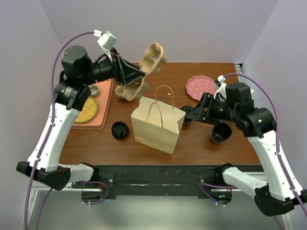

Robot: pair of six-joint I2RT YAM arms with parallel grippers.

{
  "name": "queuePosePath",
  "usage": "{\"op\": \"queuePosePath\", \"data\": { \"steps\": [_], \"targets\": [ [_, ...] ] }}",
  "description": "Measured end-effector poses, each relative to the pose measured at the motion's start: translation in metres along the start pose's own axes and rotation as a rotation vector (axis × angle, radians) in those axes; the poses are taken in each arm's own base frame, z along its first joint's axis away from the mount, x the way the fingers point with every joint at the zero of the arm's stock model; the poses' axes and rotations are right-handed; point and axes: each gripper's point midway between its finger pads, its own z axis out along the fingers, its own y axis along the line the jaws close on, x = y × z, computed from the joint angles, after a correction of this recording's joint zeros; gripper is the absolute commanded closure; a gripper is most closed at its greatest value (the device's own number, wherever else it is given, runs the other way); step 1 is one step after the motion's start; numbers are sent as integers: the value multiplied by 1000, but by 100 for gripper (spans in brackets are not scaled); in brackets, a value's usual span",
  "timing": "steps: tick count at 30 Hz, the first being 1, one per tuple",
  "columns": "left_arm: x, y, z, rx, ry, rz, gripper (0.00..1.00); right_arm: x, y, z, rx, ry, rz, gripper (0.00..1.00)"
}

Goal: Pack the takeout coffee

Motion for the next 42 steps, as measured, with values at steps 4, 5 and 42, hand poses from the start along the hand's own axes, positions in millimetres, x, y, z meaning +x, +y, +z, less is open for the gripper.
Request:
{"op": "queuePosePath", "data": {
  "steps": [4,5,42],
  "targets": [
    [16,-14,12,33,65,-3,94,9,15,8,-23,24,13,44],
    [13,-13,16,34,62,11,94,12,20,11,-29,34,8,44],
    [59,-15,85,83,40,82,96,32,-1,57,124,90,-173,92]
  ]
}}
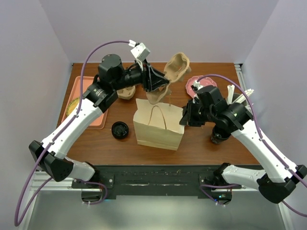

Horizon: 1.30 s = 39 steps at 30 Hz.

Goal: Pack the takeout coffee

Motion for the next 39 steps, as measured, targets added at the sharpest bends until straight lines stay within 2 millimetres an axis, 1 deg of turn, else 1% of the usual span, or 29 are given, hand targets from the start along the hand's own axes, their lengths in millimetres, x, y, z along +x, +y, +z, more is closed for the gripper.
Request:
{"op": "queuePosePath", "data": {
  "steps": [5,9,12,17,20,22,25,30,35,39],
  "targets": [
    [10,5,2,-14,15,12,96,0,0,-2,-5,-4,-9,91],
    [10,8,2,-26,12,29,97,0,0,-2,-5,-4,-12,91],
    [13,9,3,-25,22,31,97,0,0,-3,-4,-5,-9,91],
    [36,2,1,-14,96,22,97,-2,-2,-7,8,-32,20,92],
    [60,-3,-10,-14,160,7,97,-4,-4,-8,17,-43,37,93],
    [70,-7,-19,-17,189,0,97,-5,-5,-8,28,-51,48,93],
    [74,-13,-32,-20,207,5,97,-6,-6,-8,35,-58,61,94],
    [77,-19,-42,-9,232,12,97,-9,-7,-4,49,-65,68,94],
    [90,-18,-48,-19,290,2,97,-11,-7,2,53,-60,71,94],
    [90,-16,-55,-50,316,13,97,-15,-5,3,58,-63,72,91]
  ]
}}
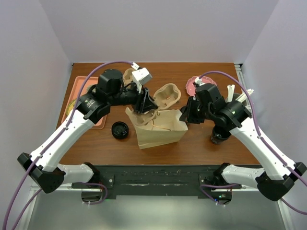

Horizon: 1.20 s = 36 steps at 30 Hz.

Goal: Pack the takeout coffee

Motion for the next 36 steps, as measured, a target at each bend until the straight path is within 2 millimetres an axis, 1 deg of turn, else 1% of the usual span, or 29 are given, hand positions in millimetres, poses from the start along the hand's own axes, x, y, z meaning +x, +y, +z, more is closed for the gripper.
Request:
{"op": "queuePosePath", "data": {
  "steps": [5,12,17,24,28,36],
  "targets": [
    [2,-2,-9,-21,13,-3,97,-11,6,3,11,-13,0,91],
    [-10,-6,-12,-12,-21,-4,97,-11,6,7,19,-8,7,92],
    [-23,-10,-10,11,-64,-12,97,-10,5,11,27,2,7,92],
    [-34,-16,-3,57,-104,-39,97,-11,6,16,32,6,6,92],
    [-37,-22,-3,88,-113,-51,97,-12,7,19,34,5,6,92],
    [-37,-33,-4,148,-105,-95,97,-20,5,23,56,-13,11,94]
  ]
}}
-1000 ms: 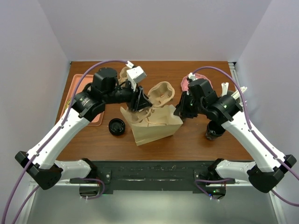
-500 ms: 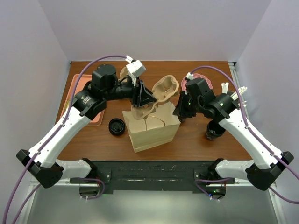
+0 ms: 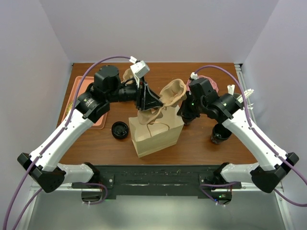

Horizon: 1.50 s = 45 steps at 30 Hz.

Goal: Pack the takeout coffee

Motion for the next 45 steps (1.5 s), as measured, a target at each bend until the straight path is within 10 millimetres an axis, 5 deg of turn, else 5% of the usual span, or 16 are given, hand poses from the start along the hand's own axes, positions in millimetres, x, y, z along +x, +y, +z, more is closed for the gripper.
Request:
{"op": "queuePosePath", "data": {
  "steps": [16,25,35,45],
  "targets": [
    [-3,-5,-2,13,-8,-26,98,-8,4,3,2,-25,36,95],
    [-7,3,-13,-84,-29,-7,99,-18,12,-3,-30,-54,15,54],
    [-55,27,-23,-281,-79,77,99,-51,37,-58,-207,-221,-287,53],
    [-43,31,-21,-292,-51,36,99,-16,88,-131,-733,-409,-834,47]
  ]
}}
